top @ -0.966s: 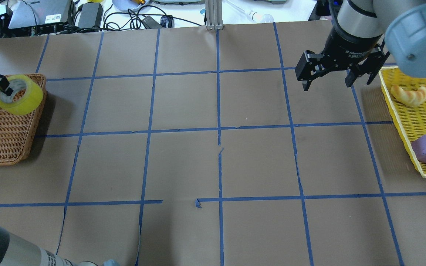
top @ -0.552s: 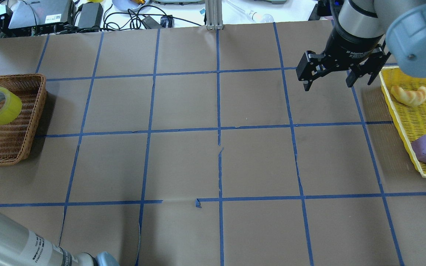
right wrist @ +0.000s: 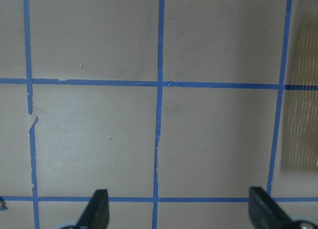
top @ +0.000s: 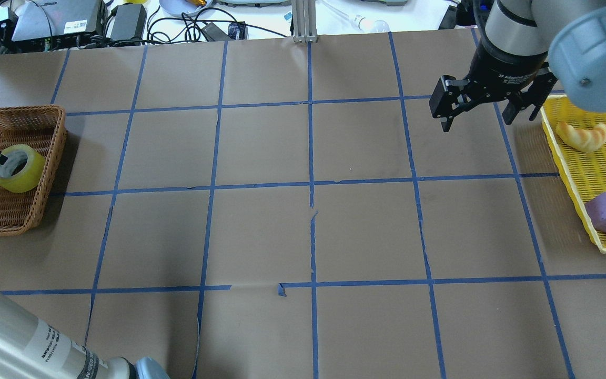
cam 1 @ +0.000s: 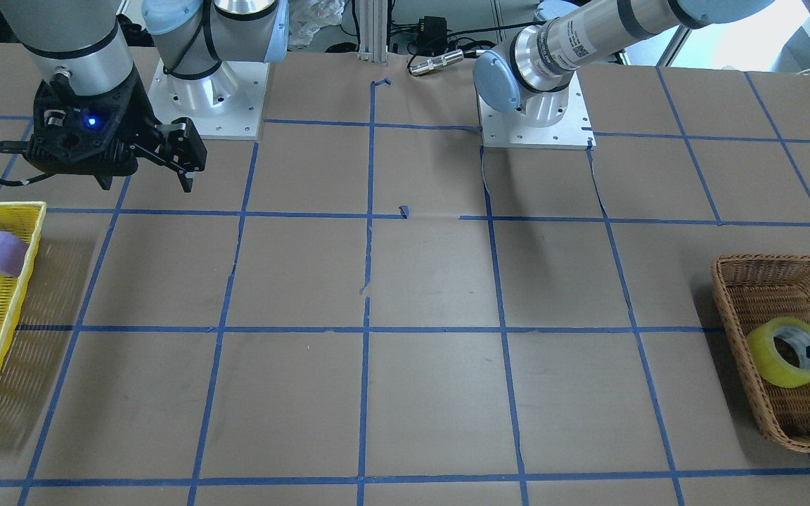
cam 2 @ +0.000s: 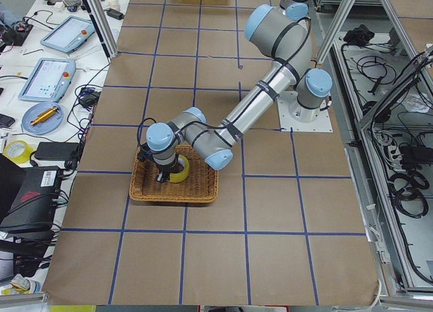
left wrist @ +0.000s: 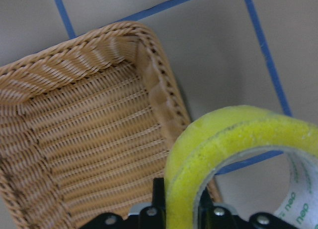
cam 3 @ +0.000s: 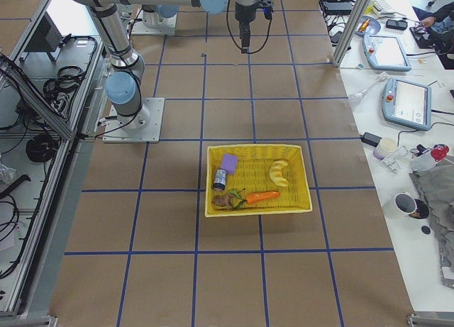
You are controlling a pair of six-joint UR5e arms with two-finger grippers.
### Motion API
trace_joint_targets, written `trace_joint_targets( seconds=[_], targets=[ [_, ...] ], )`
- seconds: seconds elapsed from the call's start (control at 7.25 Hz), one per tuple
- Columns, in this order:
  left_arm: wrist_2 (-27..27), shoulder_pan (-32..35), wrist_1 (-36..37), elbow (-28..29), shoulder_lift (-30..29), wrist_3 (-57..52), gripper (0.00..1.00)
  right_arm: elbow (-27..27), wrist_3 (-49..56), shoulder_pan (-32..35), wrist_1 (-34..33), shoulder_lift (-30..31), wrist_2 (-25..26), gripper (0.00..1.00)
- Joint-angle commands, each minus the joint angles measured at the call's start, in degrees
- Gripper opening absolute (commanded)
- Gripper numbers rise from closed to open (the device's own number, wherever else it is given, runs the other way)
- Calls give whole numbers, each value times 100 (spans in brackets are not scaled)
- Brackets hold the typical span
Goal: Transfer tape with both arms
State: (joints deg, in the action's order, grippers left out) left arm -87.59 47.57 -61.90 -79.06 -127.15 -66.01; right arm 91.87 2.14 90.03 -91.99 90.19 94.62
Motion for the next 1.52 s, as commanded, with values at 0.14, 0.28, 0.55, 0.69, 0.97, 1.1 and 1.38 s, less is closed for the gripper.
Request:
trace_joint_targets(
  seconds=[0.14, 0.28, 0.55, 0.69, 0.97, 1.1, 1.38],
  targets=[
    [67, 225, -512, 57, 547, 158, 100, 7, 5, -3, -29, -1, 13, 100],
    [75, 540, -1186, 75, 1003, 716, 100, 7, -12, -3, -38, -1, -13, 100],
    [249, 1496, -2338, 49, 1856, 2514, 100, 15, -12, -11, -186, -10, -57, 100],
    [329, 1979, -2579, 32, 2208, 3593, 100, 15, -12, -11, -179, -10, -58, 100],
    [251, 3323, -2924, -47, 2824, 5396, 100, 76, -21, 6, -179, -1, -215, 100],
    [112, 3799, -2864, -204, 2958, 6102, 100, 94, -12, -11, -188, -1, -216, 100],
    [119, 4425, -2593, -643, 3169, 7038, 100, 103, -4, -11, -188, -1, -181, 100]
  ],
)
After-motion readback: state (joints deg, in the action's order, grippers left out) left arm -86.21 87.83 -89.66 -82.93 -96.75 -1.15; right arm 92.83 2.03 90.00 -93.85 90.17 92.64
